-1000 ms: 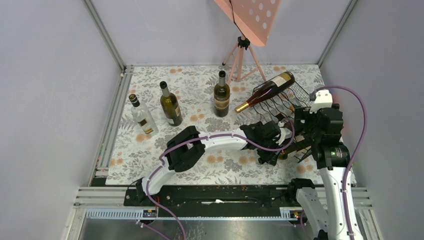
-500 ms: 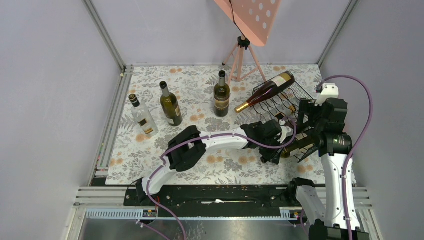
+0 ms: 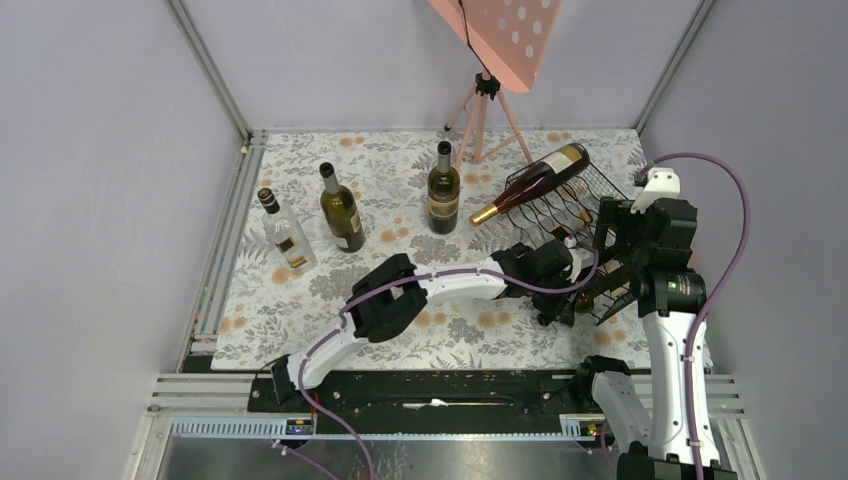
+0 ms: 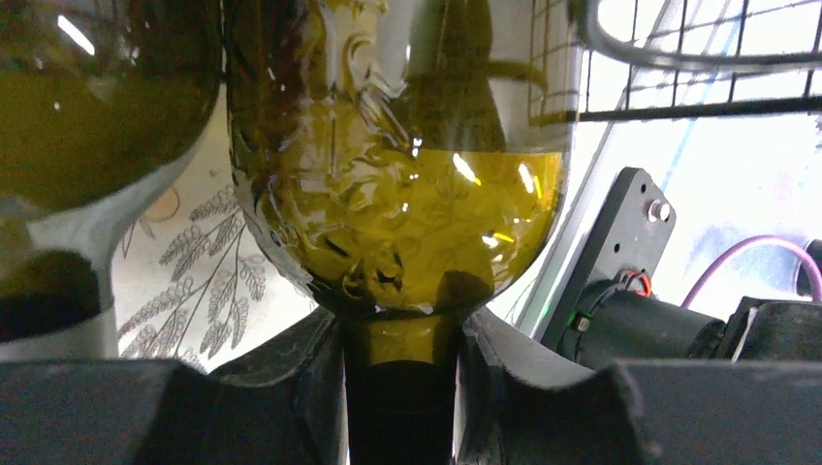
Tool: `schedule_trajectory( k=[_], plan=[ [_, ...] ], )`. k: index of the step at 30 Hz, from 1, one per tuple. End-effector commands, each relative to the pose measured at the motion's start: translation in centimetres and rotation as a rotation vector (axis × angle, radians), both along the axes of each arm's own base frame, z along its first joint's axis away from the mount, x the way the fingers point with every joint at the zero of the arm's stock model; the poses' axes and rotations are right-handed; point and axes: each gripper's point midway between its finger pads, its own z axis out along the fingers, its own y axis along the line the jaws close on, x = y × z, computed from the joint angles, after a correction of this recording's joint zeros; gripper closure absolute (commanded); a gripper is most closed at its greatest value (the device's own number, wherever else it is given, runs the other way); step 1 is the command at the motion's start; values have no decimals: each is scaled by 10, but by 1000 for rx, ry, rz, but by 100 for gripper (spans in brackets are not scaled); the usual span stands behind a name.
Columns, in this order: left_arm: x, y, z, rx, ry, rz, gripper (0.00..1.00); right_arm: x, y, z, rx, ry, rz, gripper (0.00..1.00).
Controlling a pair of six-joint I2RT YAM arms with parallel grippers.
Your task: Put the wine bottle on the wine rack
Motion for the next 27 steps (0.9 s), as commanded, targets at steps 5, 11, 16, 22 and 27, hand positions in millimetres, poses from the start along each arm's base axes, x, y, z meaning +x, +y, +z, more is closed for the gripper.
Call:
schedule_trajectory(
  k=[5,11,16,22,27],
  plan=[
    [28,-52,67,-264,-63,47,93,1,5,9,13,-46,27,0],
    [28,-52,62,-251,-65,43,88,1,7,6,17,-39,40,0],
    [30,-45,55,-202,-95,35,87,1,8,5,16,-38,46,0],
    [37,-32,57,-152,-149,44,80,0,13,5,29,-39,71,0],
    [38,-34,58,-155,-150,47,65,-1,14,4,32,-36,73,0]
  ],
)
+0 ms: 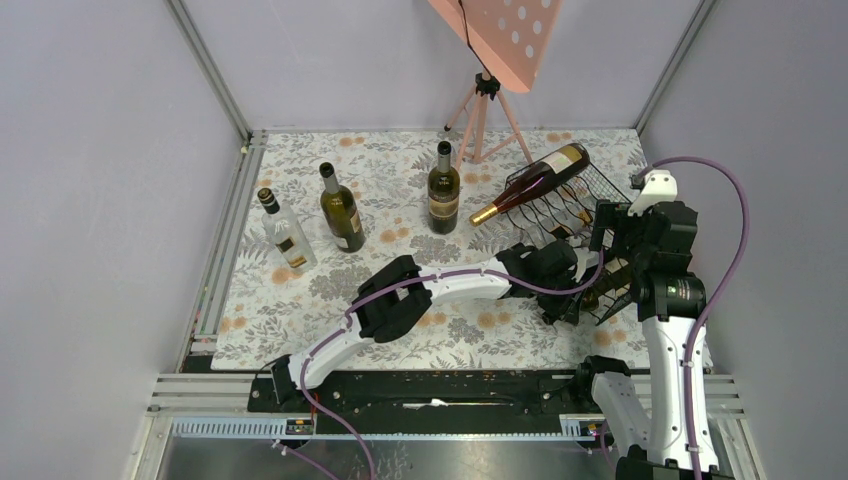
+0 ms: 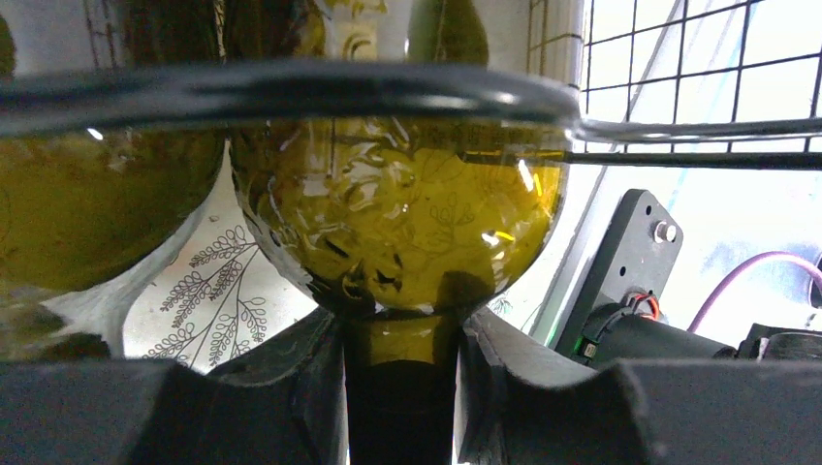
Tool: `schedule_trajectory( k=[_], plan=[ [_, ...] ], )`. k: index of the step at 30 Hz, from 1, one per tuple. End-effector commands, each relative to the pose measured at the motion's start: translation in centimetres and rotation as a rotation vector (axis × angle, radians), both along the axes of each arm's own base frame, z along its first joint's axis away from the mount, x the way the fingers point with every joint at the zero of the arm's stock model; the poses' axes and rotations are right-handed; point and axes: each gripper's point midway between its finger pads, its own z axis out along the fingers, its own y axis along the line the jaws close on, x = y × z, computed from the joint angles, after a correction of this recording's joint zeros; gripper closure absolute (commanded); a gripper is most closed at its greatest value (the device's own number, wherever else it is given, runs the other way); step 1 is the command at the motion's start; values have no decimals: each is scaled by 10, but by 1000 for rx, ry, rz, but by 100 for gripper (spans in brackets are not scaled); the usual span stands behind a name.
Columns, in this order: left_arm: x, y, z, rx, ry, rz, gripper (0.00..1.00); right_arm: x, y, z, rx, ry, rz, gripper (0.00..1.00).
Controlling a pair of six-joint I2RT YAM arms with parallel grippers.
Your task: Put the wine bottle on the wine rack
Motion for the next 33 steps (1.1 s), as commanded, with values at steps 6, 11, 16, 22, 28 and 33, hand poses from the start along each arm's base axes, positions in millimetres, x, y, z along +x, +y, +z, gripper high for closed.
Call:
schedule_trajectory(
  k=[6,11,16,22,28,33],
  plan=[
    [29,-18,58,-127,-120,48,60,-1,3,4,5,-24,17,0],
    [30,-17,62,-126,-121,55,55,-1,3,3,5,-25,21,0],
    [29,-15,66,-123,-118,62,45,-1,4,2,5,-22,25,0],
    [25,-8,74,-119,-103,65,34,-1,4,2,8,-20,27,0],
    [19,6,78,-97,-87,70,23,-1,5,0,10,-12,31,0],
    [10,11,84,-100,-74,56,21,-2,4,-1,10,-7,30,0]
  ],
)
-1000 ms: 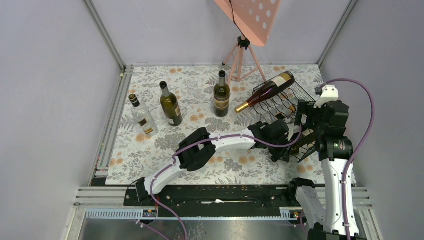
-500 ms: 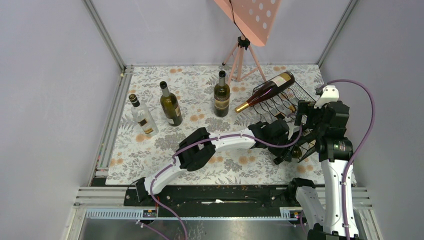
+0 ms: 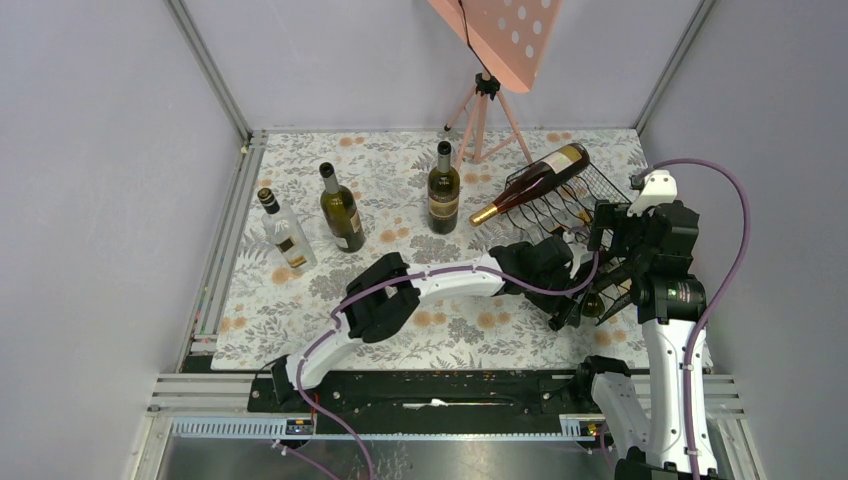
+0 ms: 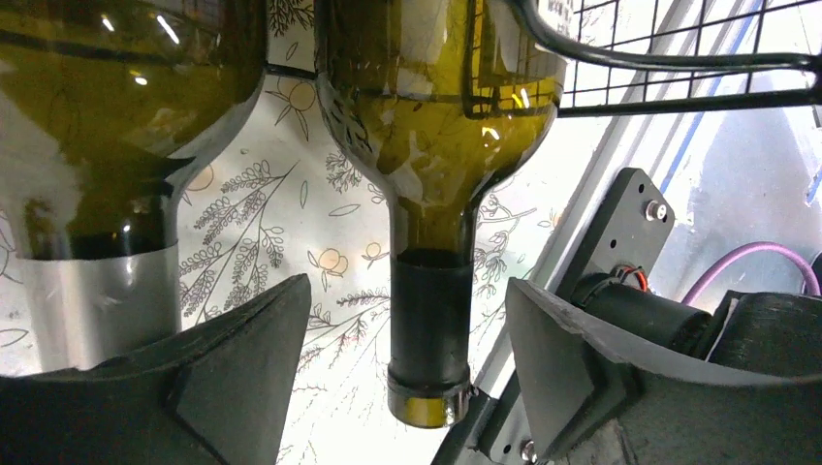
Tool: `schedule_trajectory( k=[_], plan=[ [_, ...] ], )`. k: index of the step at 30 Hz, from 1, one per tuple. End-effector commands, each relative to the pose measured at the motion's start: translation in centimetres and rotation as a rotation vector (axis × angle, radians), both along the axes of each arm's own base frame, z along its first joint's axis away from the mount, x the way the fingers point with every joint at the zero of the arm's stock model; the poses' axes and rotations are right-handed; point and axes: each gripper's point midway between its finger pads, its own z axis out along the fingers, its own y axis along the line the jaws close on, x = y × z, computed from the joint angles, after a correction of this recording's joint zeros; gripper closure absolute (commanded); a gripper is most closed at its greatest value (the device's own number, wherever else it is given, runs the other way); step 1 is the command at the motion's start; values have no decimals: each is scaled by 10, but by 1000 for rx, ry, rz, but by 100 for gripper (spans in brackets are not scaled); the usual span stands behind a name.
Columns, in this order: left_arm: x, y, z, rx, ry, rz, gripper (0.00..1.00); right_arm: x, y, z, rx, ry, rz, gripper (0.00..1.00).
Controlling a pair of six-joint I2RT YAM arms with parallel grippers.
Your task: Put the wine bottle on the wine rack
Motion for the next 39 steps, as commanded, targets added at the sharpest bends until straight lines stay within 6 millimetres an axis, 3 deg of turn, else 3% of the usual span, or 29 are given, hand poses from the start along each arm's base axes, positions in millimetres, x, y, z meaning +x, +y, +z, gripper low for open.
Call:
schedule_trajectory(
  k=[1,9,16,23,30,39],
  plan=[
    [9,-6,69,-136,-69,13,21,-2,-1,-5,-2,19,0,0],
    [-4,11,99,-160,-128,-35,20,-2,-2,-4,-5,25,-1,0],
    [-13,42,116,-141,-193,-74,20,-2,-2,-1,-4,20,-3,0],
    [-9,80,147,-109,-370,-137,17,-3,3,2,4,9,27,0],
    [35,140,168,11,-571,-78,13,-5,19,6,20,-3,121,0],
    [125,253,229,-35,-610,236,10,-10,68,22,128,-60,382,0]
  ],
)
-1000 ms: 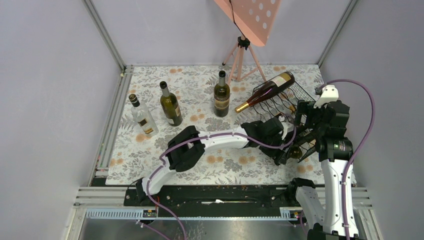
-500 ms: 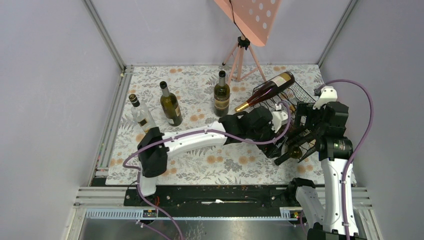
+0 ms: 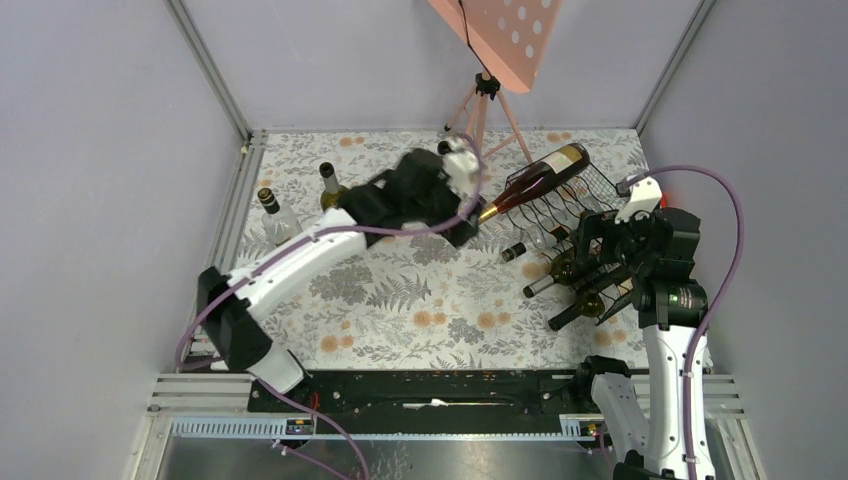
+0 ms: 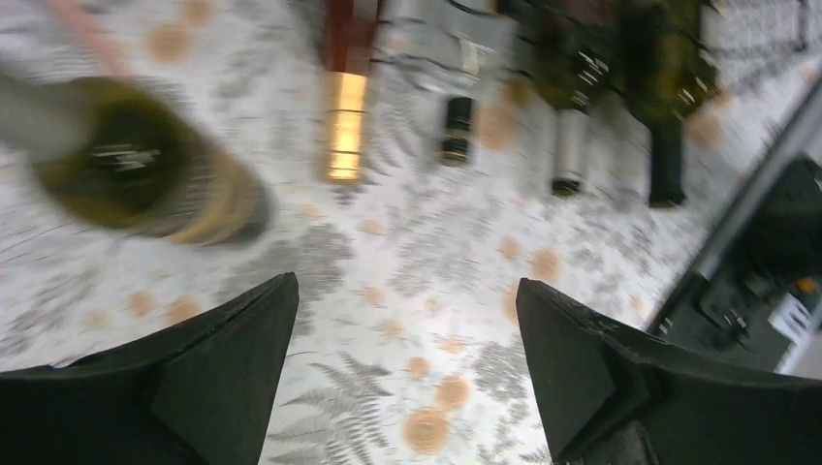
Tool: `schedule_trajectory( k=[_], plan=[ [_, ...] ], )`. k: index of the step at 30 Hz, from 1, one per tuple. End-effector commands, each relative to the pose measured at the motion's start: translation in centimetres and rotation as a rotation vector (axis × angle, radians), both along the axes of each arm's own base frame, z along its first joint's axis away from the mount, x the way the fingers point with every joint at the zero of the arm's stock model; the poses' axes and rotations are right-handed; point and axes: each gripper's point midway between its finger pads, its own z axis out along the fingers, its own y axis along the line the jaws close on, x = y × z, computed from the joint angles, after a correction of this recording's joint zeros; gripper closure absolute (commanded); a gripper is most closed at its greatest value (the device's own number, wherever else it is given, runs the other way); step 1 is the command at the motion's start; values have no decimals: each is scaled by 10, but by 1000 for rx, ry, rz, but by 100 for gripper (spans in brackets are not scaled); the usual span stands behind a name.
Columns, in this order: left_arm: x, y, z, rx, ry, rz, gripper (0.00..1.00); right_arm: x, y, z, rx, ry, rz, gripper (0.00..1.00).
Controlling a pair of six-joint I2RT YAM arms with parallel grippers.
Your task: Put the wine bottle on the wine rack
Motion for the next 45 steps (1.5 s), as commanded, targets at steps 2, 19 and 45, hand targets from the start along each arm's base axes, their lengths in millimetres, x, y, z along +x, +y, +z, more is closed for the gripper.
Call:
schedule_trajectory(
  k=[2,19,45],
  plan=[
    [50,63,66,-119,-123,179,9,-1,34,24,91,-71,174,0],
    [150,68,92,-168,-244,325,2,-9,47,5,124,-43,245,0],
    [192,40,55,-188,-220,356,41,-10,47,-2,130,-27,248,1]
  ],
)
